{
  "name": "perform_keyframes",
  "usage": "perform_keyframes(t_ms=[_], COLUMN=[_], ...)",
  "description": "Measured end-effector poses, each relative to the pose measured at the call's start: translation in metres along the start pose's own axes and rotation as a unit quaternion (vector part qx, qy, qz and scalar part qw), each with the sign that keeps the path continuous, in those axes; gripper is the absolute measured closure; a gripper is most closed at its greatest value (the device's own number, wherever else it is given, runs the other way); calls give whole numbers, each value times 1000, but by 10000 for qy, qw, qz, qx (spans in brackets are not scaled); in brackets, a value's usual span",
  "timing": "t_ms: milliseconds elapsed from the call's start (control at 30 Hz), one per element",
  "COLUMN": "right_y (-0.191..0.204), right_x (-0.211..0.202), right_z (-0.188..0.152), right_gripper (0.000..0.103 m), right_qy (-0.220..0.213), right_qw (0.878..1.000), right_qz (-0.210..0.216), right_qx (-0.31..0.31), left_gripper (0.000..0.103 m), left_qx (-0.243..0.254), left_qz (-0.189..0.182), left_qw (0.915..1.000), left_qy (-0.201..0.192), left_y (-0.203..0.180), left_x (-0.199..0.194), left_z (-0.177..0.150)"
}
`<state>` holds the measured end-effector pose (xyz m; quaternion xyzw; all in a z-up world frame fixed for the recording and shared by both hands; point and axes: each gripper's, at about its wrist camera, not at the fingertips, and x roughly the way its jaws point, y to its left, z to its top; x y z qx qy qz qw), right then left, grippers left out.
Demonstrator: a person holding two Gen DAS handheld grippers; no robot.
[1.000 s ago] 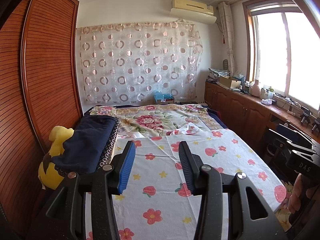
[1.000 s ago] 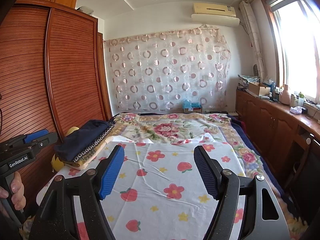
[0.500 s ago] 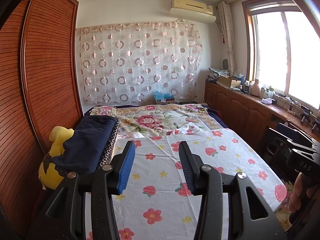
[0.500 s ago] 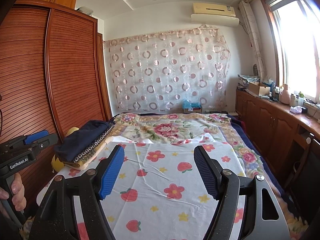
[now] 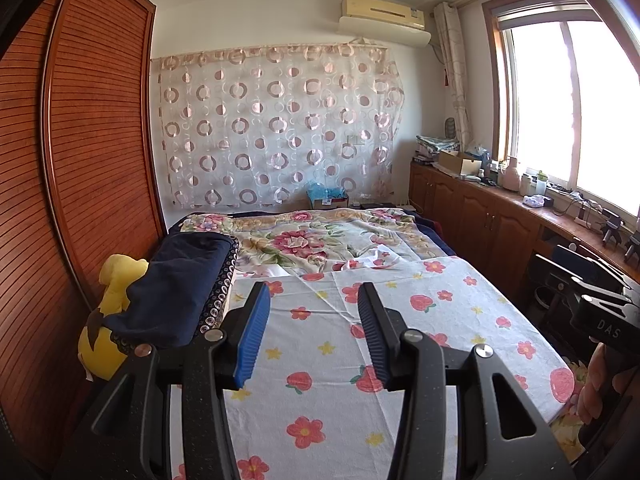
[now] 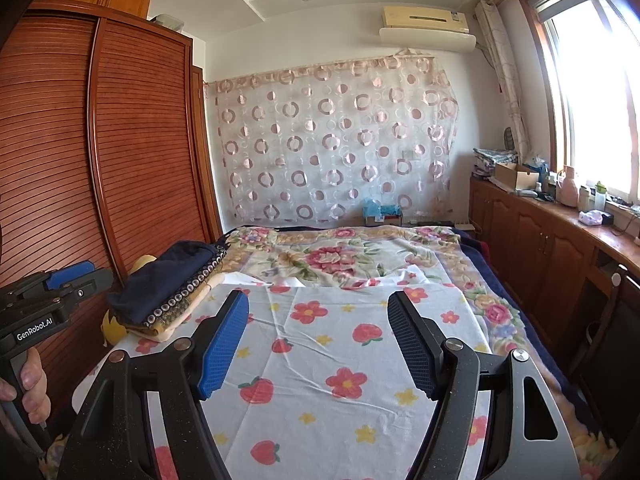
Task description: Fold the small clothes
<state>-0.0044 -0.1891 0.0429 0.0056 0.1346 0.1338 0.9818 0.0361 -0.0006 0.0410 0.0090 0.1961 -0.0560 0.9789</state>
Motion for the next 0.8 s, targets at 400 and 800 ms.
perform_keyframes(t_ms=[400,800], right_y=[-7,-12], right_x=[-1,0], right_z=[0,-1], right_gripper=[29,29], right_qy=[-23,-36], right_qw=[10000,10000], right_qz=[30,38], right_qx=[-13,-11], left_gripper=[56,56], left_qx=[10,10], left_qz=[-2,-3], left_qw=[10000,10000], left_qy=[-2,-2], left_y=[1,-1], left_x=[0,0], left_z=[0,-1])
